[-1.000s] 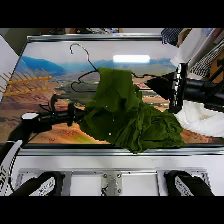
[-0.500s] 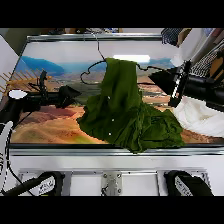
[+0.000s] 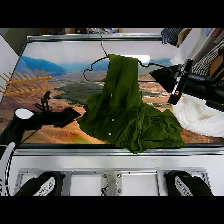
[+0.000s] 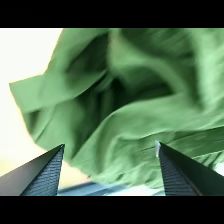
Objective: Fold the clothes and pants, and hang the long-sleeved shirts on hangers.
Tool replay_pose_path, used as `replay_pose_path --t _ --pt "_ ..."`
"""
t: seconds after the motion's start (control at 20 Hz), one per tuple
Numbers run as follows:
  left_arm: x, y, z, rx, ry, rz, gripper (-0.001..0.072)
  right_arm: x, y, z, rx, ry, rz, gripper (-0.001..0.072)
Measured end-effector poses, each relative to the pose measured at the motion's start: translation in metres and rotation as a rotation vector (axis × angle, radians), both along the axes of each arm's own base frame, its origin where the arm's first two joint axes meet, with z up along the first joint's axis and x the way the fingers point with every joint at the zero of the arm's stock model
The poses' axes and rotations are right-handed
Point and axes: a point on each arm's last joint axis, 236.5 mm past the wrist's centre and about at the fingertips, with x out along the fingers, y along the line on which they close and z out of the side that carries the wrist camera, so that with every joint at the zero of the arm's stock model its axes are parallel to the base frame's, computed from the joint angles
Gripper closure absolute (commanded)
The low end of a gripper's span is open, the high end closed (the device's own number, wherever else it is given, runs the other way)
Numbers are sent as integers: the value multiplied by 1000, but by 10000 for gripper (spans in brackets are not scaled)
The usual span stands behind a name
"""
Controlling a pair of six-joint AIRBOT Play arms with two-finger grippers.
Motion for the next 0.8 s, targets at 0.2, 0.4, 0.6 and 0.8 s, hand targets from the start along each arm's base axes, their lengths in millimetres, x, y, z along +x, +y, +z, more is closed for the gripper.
replay_pose_path --t 0.2,0.4,0.6,0.8 --pt "-16 -22 -29 39 26 -47 82 1 0 0 1 1 -3 700" --pt "-15 -48 -44 61 41 -122 280 1 0 0 1 1 -3 700" --pt "-2 -57 -47 66 54 -151 697 -1 0 2 0 -6 -3 701" --pt "29 -37 -26 58 22 -117 698 -15 3 22 45 -34 11 701"
